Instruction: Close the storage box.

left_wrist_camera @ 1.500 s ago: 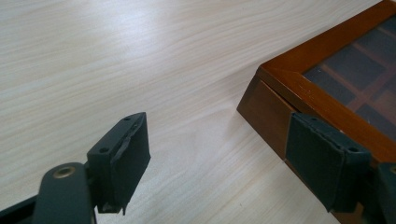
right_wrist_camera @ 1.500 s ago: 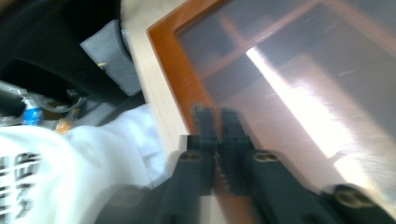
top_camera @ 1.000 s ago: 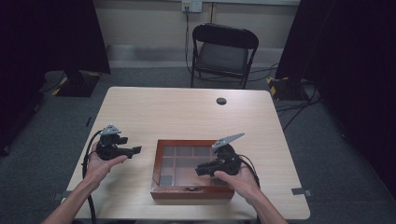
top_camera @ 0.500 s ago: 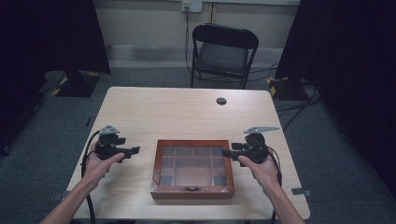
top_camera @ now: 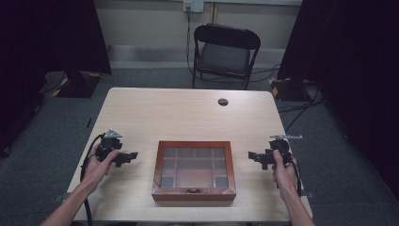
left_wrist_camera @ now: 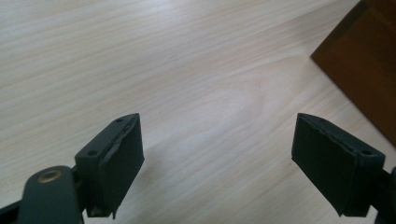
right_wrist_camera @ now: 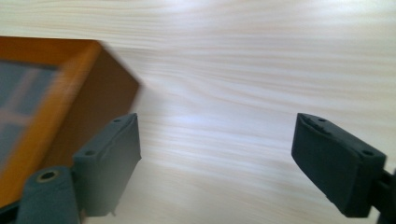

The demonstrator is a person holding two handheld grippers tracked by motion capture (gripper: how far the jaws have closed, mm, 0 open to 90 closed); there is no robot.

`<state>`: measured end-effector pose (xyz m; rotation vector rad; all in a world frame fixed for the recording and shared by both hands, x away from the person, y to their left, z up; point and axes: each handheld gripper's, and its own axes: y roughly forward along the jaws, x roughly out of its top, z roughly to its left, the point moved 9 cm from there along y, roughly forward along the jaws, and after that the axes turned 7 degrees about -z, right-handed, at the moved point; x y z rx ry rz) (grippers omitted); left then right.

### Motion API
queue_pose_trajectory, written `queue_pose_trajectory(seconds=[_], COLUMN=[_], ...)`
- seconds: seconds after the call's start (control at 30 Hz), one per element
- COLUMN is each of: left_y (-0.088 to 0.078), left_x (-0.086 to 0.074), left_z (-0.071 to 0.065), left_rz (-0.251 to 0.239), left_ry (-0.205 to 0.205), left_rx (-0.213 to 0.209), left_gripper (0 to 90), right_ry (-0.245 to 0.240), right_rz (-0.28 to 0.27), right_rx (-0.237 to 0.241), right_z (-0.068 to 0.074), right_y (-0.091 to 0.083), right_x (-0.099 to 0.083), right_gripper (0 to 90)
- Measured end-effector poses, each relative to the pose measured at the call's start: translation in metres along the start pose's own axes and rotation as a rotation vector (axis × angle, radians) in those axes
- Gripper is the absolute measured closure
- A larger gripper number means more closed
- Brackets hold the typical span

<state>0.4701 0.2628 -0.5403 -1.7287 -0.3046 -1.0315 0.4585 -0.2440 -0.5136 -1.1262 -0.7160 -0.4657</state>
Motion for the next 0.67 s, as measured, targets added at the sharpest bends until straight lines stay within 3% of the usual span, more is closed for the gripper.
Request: queue_pose_trajectory(seconds=[0.1, 0.2, 0.23, 0.3, 0.43, 0.5, 0.67], left_y=[0.003, 0.008, 0.010, 0.013, 0.017, 0.017, 0.018], left_x=[-0.007, -0.015, -0.016, -0.016, -0.017, -0.018, -0.018], left_z=[0.007, 0.012, 0.013, 0.011, 0.014, 0.015, 0.014], left_rz=[0.010, 0.036, 0.025, 0.009, -0.027, -0.062, -0.060], left_ry=[-0.018, 0.005, 0.028, 0.027, 0.012, 0.009, 0.005], left_rx=[0.024, 0.067, 0.085, 0.087, 0.102, 0.097, 0.103], left_gripper=[16.1, 16.1, 14.6, 11.1, 3.1, 0.0, 0.0], right_ry=[0.033, -0.009, -0.027, -0.051, -0.105, -0.118, -0.119], right_rz=[0.040, 0.079, 0.081, 0.079, 0.018, -0.033, -0.087], right_rx=[-0.080, -0.148, -0.169, -0.207, -0.269, -0.268, -0.266], right_z=[-0.013, -0.020, -0.021, -0.023, -0.028, -0.029, -0.032], right_y=[0.004, 0.011, 0.013, 0.019, 0.027, 0.031, 0.036], right_x=[-0.014, -0.026, -0.028, -0.031, -0.028, -0.027, -0.028], right_gripper=[15.0, 15.0, 15.0, 14.5, 12.6, 6.6, 0.0])
